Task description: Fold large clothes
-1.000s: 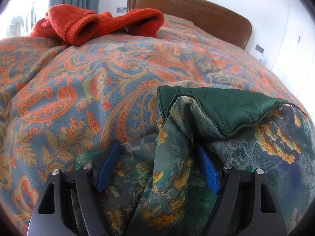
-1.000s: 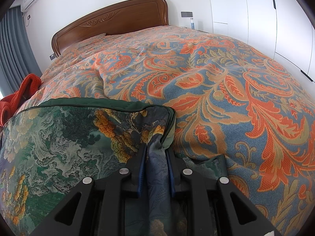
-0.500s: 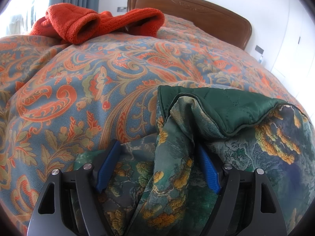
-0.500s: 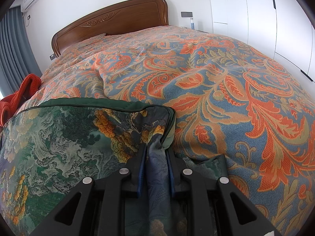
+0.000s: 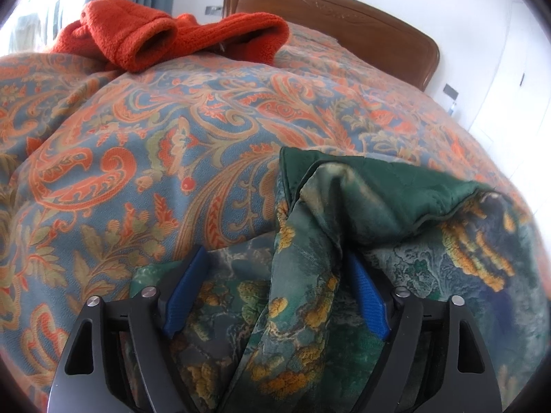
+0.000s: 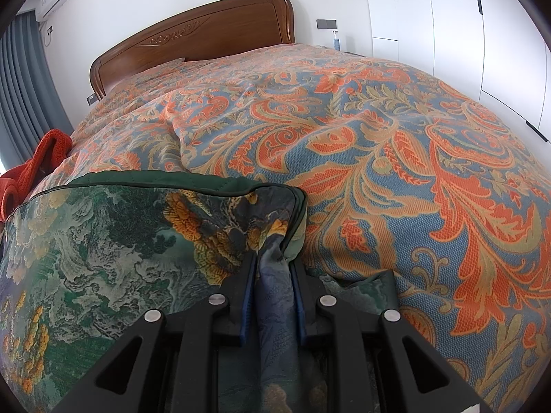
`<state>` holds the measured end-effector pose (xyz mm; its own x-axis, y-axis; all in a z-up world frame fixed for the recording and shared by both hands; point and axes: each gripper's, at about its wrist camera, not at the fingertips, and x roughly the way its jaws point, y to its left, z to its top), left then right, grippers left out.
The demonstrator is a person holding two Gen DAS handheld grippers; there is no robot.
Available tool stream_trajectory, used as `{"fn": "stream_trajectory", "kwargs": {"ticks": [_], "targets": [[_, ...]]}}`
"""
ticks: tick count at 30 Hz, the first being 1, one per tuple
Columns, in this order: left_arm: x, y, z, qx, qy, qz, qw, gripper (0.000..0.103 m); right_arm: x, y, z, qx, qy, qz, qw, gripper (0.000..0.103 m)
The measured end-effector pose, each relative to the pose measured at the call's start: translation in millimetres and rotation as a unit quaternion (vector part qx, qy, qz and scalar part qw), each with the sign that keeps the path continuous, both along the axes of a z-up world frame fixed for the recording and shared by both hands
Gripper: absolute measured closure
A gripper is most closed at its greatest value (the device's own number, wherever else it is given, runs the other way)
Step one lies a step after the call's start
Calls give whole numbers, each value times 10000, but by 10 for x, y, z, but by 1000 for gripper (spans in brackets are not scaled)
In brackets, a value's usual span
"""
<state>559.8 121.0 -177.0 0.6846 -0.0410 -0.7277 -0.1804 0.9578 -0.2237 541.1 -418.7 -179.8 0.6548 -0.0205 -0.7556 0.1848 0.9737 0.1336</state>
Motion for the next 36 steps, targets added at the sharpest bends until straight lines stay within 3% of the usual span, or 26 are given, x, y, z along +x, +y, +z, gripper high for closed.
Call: {"fn": "stream_trajectory", "kwargs": {"ticks": [3, 7, 10, 14, 18, 19, 21, 23, 25, 29, 31, 33, 35, 36], "targets": [[-176, 80, 268, -216, -76, -174, 9996, 17, 6, 13, 14, -36, 20, -5, 10000, 84], [-595, -144, 769, 249, -709, -702, 9947, 9, 24, 10, 5, 16, 22, -5, 10000, 83], [-586, -528, 955, 459, -765, -1293, 9876, 4, 37, -21, -17, 119, 29, -8, 9999, 83], [-136, -956, 914, 449, -433, -1601, 9851, 3, 37, -36, -23, 153, 23, -16, 9999, 83], [404, -875, 520, 657, 0, -763, 9949, 3, 37, -39, -21, 148, 31, -19, 9999, 83], [453, -759, 421, 512, 107, -544, 9971, 3, 31, -43, -22, 160, 27, -21, 9999, 84], [449, -437, 141, -246, 276, -20, 9993, 2, 25, -49, -21, 202, 11, -21, 9998, 83], [376, -183, -71, -1032, 290, 269, 9939, 3, 16, -72, -25, 277, -15, -16, 9996, 83], [324, -126, -114, -1269, 177, 337, 9912, 3, 4, -95, -23, 370, -60, 10, 9993, 83], [373, -306, -24, -815, 401, 312, 9954, 3, -20, -174, -21, 680, -137, 11, 9976, 82], [318, -442, 163, -488, 515, 246, 9972, 4, -33, -231, -18, 869, -146, -5, 9961, 81], [154, -595, 414, -219, 270, -61, 9994, 4, -46, -320, 5, 1152, -94, -36, 9933, 79], [-36, -801, 678, 160, -32, -450, 9989, 3, -60, -411, 101, 1337, 12, -68, 9910, 69], [-155, -955, 822, 296, -182, -689, 9970, 3, -96, -455, 177, 1396, -23, -115, 9901, 56]]}}
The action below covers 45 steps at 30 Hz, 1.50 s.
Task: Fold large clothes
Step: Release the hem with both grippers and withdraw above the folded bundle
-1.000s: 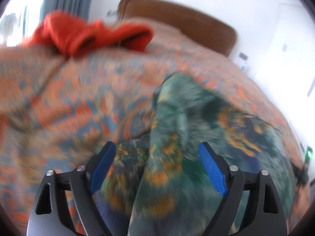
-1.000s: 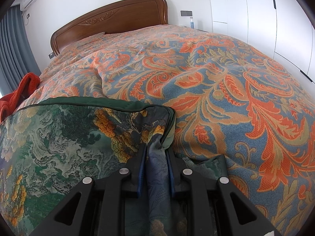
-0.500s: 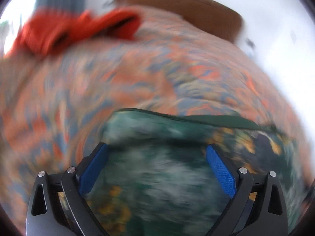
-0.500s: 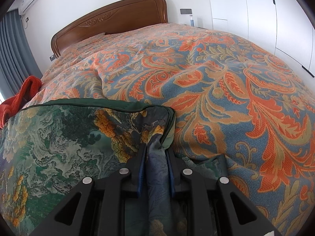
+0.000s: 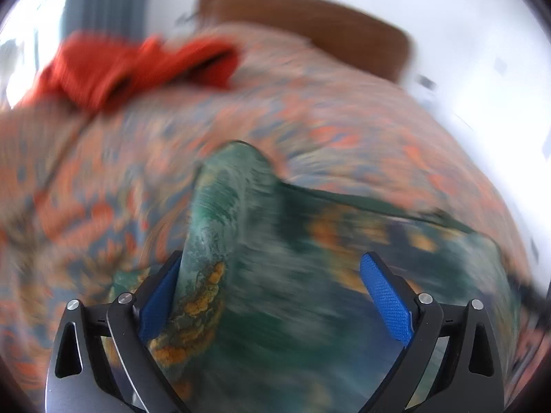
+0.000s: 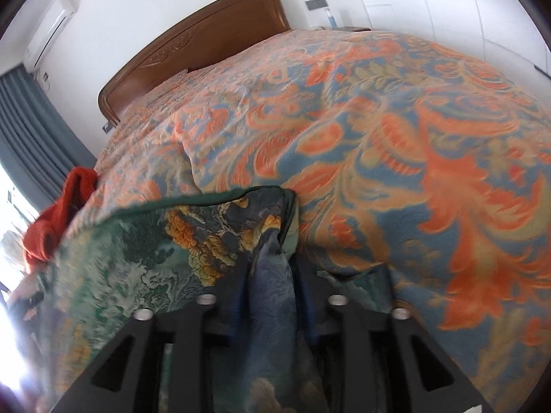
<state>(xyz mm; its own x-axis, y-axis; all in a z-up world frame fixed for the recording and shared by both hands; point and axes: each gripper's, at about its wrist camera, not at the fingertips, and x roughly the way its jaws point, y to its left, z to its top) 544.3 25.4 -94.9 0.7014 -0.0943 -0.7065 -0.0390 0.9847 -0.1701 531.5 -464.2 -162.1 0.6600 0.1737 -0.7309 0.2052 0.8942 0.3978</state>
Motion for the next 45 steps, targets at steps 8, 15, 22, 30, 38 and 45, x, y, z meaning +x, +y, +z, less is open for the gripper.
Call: {"fn": "stream_trajectory", "kwargs": {"ticks": [8, 15, 22, 30, 38, 45], "targets": [[149, -934, 250, 495, 137, -506, 9974, 1, -1003, -73, 812, 209, -1098, 19, 9937, 38], [152, -195, 77, 848, 321, 474, 9948, 1, -1986, 304, 661, 64, -817, 714, 9941, 38], [18, 884, -423, 1217, 1135, 1250, 9781, 1, -2365, 302, 523, 212, -574, 787, 9950, 38], [-801, 388, 608, 966, -417, 576, 9928, 1, -2502, 275, 613, 101, -716, 529, 9960, 38], [-113, -1146, 465, 1174, -97, -1621, 9797, 1, -2435, 378, 555, 426, -640, 423, 9961, 38], [460, -1429, -307, 1240, 1116, -1438, 9754, 2, -2650, 615, 667, 351, -766, 818, 9931, 38]]}}
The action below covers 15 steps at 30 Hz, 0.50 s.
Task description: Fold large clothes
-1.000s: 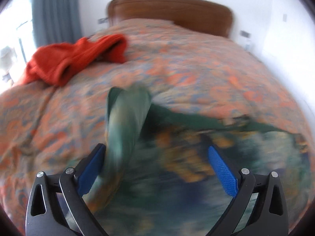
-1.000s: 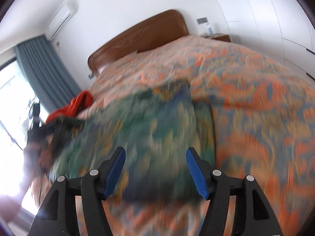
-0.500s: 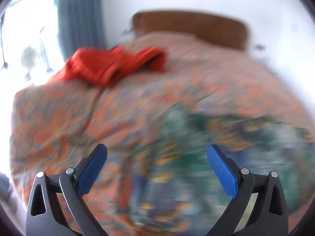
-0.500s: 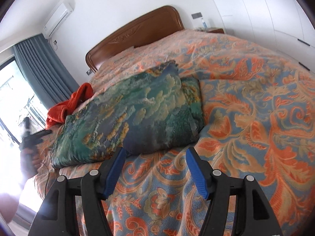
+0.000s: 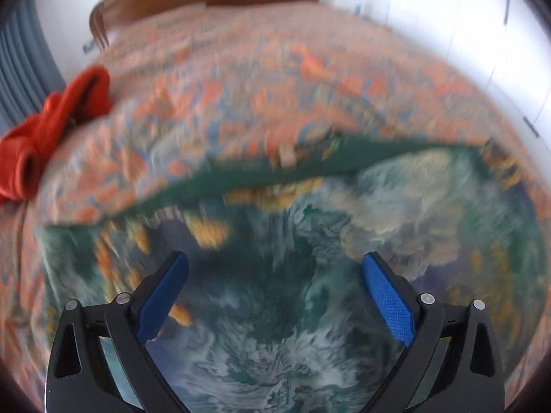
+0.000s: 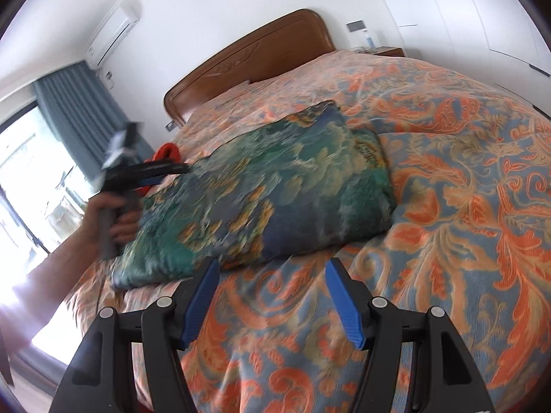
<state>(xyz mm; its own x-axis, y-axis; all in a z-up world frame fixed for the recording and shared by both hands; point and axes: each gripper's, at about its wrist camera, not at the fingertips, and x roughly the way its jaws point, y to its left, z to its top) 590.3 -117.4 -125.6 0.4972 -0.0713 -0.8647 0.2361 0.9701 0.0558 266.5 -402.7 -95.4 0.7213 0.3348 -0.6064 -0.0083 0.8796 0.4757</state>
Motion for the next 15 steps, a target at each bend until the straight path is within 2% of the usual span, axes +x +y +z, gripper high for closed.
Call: {"fn": "stream_trajectory", "kwargs": {"ticks": [4, 11, 15], "targets": [[-532, 9, -38, 122, -265, -359, 9989, 2, -151, -47, 15, -122, 32, 76, 9999, 37], [-1516, -142, 100, 377, -615, -1125, 9910, 1, -149, -251, -133, -65, 316, -278, 9991, 37], [-1863, -284, 248, 55, -808, -1662, 9828, 1, -27, -322, -187, 239, 397, -550, 9974, 37]]}}
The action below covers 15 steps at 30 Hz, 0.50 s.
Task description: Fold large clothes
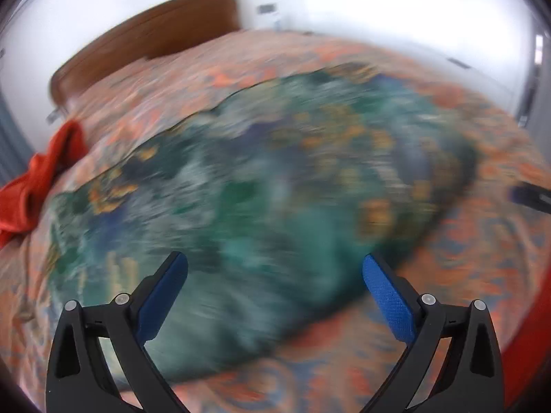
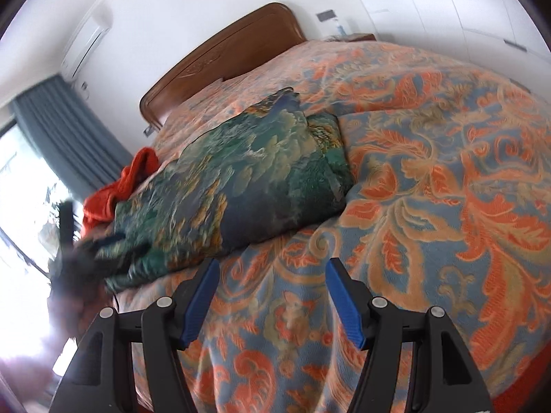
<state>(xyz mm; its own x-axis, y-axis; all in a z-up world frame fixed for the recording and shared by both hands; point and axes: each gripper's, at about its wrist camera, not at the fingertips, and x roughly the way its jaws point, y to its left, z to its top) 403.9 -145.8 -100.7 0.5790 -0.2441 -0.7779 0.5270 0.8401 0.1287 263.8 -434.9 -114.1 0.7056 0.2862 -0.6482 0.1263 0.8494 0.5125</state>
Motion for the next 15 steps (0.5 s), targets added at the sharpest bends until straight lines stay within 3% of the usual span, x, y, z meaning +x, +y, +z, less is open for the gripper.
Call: {"fn": "stream_trajectory", "kwargs": {"ticks": [2, 4, 7, 9, 13, 15], "targets": [[-92, -110, 43, -130, -117, -295, 9994, 1, 109, -52, -67, 287, 61, -169, 9994, 33], [-134, -265, -24, 15, -222, -527, 9984, 1, 251, -114, -162, 663, 137, -385, 9970, 31], [-9, -415, -277, 124, 298, -644, 9974, 1, 523, -181, -306, 1118, 319, -658, 9910, 30], [12, -466, -376, 263, 303, -680, 9969, 1, 666, -213, -385, 1305, 467, -814, 9870, 30], [-52, -514, -414, 332, 293, -822, 9956, 1, 773, -335, -630, 1991, 734, -1588, 9643, 26], [-43, -494, -392, 253, 377, -834, 9955, 1, 819, -330, -676, 2082, 718, -1752, 9596, 25]]}}
